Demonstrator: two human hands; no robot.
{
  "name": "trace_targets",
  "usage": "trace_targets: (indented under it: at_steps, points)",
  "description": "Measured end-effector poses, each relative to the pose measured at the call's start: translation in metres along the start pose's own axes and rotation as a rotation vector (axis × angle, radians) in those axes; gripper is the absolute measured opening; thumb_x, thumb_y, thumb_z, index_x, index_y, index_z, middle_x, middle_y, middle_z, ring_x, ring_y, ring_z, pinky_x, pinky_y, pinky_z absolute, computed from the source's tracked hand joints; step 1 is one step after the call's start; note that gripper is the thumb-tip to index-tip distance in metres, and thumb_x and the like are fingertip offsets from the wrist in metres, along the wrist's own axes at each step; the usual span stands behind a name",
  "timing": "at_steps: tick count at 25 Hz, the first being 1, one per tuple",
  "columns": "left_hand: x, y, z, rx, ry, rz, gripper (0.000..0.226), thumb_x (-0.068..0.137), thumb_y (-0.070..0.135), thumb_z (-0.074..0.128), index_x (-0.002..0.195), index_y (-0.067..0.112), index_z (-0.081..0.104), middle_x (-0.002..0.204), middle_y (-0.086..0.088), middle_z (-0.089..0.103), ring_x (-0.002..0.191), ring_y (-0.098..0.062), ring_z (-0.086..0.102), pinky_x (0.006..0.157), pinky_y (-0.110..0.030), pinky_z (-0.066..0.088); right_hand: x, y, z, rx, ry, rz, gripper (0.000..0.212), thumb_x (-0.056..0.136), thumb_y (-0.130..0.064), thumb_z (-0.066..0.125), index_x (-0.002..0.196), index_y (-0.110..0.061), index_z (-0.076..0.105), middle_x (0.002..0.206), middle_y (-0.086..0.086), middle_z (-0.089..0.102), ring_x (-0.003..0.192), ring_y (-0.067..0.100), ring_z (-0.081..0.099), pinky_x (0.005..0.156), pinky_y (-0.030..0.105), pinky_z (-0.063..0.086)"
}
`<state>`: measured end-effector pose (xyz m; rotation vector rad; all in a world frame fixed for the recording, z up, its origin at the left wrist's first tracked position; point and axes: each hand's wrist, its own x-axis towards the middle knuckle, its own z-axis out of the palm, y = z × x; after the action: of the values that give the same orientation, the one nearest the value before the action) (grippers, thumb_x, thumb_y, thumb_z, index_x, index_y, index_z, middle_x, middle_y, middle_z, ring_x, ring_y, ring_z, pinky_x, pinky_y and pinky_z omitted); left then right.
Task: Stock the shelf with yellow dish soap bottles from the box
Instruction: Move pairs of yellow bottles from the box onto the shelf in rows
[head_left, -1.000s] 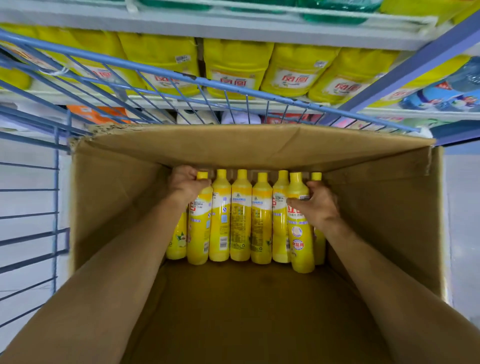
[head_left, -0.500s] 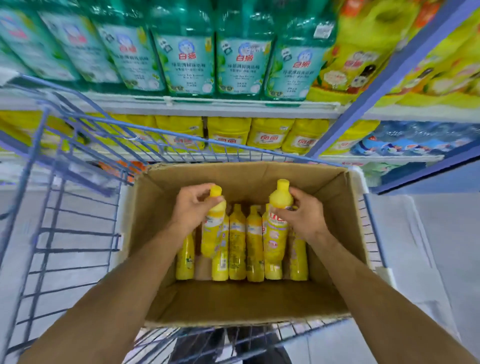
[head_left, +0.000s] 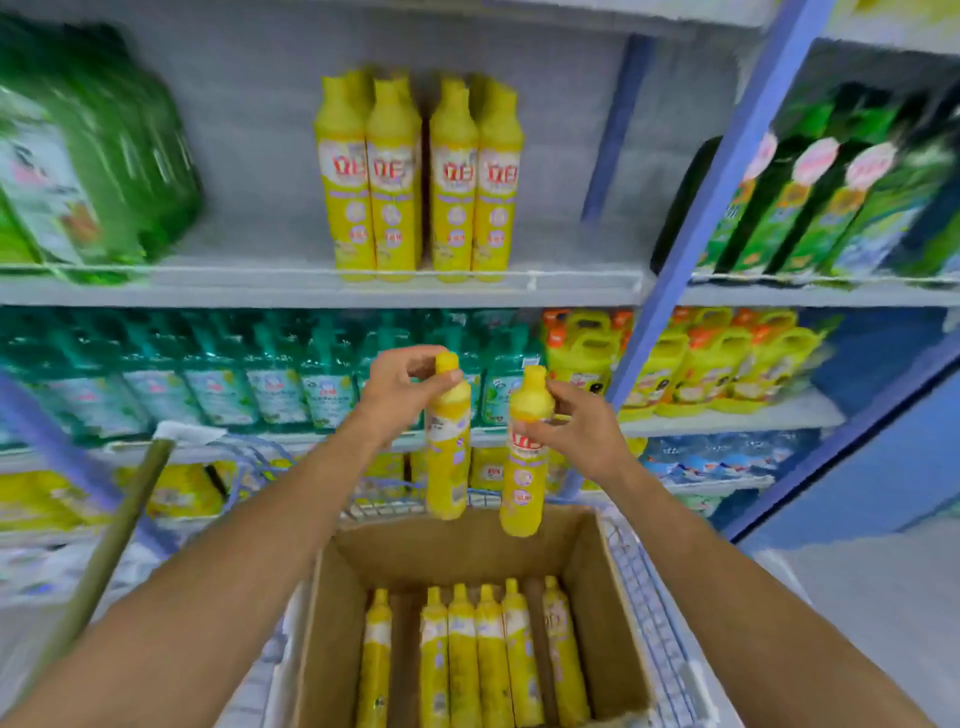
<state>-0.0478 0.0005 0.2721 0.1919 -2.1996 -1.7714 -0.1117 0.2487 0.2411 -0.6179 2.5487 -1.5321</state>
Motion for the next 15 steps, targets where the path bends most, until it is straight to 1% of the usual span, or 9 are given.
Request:
trace_targets:
  at_steps: [1,2,5,7,9,12,15]
  points:
    - [0.011,0.029,-0.003,0.000,-0.004,0.043,0.026,0.085,0.008,0.078,0.110,0.003,0.073,0.104,-0.008,0.075,0.089,-0.004,0.070,0.085,-0.019,0.056,0.008,-0.023,-0.013,0.010,0.019,-0.048,0.047,0.074,-0.024,0.090,0.116,-0.014,0.071,0.103,-0.002,0.077,0.095,0.013,0.071,0.088,0.040,0.059]
    - [0.021,0.060,-0.005,-0.002,-0.013,0.096,0.025,0.085,0.008,0.078,0.110,0.004,0.074,0.104,-0.008,0.075,0.090,-0.003,0.070,0.085,-0.019,0.057,0.018,-0.044,-0.027,0.014,0.038,-0.093,0.048,0.074,-0.026,0.090,0.117,-0.017,0.071,0.103,-0.004,0.077,0.097,0.014,0.072,0.088,0.040,0.060]
    - [0.051,0.131,-0.004,-0.029,-0.026,0.214,0.025,0.086,0.009,0.077,0.110,0.005,0.074,0.107,-0.008,0.076,0.100,-0.016,0.072,0.088,-0.028,0.059,0.045,-0.094,-0.063,0.047,0.074,-0.188,0.045,0.075,-0.030,0.089,0.115,-0.019,0.072,0.102,-0.003,0.077,0.096,0.013,0.073,0.088,0.039,0.060]
    - [0.071,0.167,0.002,-0.054,-0.004,0.270,0.021,0.086,0.010,0.077,0.107,0.009,0.075,0.104,-0.007,0.077,0.098,-0.017,0.073,0.084,-0.029,0.059,0.062,-0.120,-0.087,0.063,0.102,-0.248,0.041,0.075,-0.029,0.089,0.112,-0.018,0.072,0.101,-0.002,0.077,0.097,0.015,0.073,0.089,0.038,0.060]
    - [0.094,0.193,0.012,-0.067,0.042,0.295,0.020,0.085,0.013,0.079,0.104,0.010,0.076,0.102,-0.007,0.077,0.097,-0.019,0.074,0.083,-0.030,0.060,0.082,-0.139,-0.109,0.065,0.111,-0.308,0.039,0.077,-0.026,0.088,0.111,-0.016,0.073,0.101,0.000,0.078,0.099,0.018,0.073,0.089,0.036,0.060]
    - [0.131,0.219,0.032,-0.029,0.098,0.318,0.024,0.082,0.017,0.082,0.103,0.008,0.076,0.098,-0.009,0.077,0.095,-0.020,0.074,0.081,-0.033,0.060,0.120,-0.154,-0.141,0.066,0.099,-0.357,0.040,0.077,-0.021,0.088,0.114,-0.015,0.073,0.102,0.001,0.078,0.099,0.018,0.073,0.089,0.031,0.059]
    - [0.165,0.234,0.054,-0.015,0.146,0.327,0.025,0.081,0.013,0.082,0.103,0.005,0.074,0.097,-0.013,0.077,0.086,-0.014,0.071,0.079,-0.033,0.058,0.159,-0.154,-0.168,0.041,0.100,-0.392,0.039,0.075,-0.022,0.089,0.111,-0.020,0.073,0.102,-0.002,0.078,0.096,0.014,0.074,0.090,0.033,0.060]
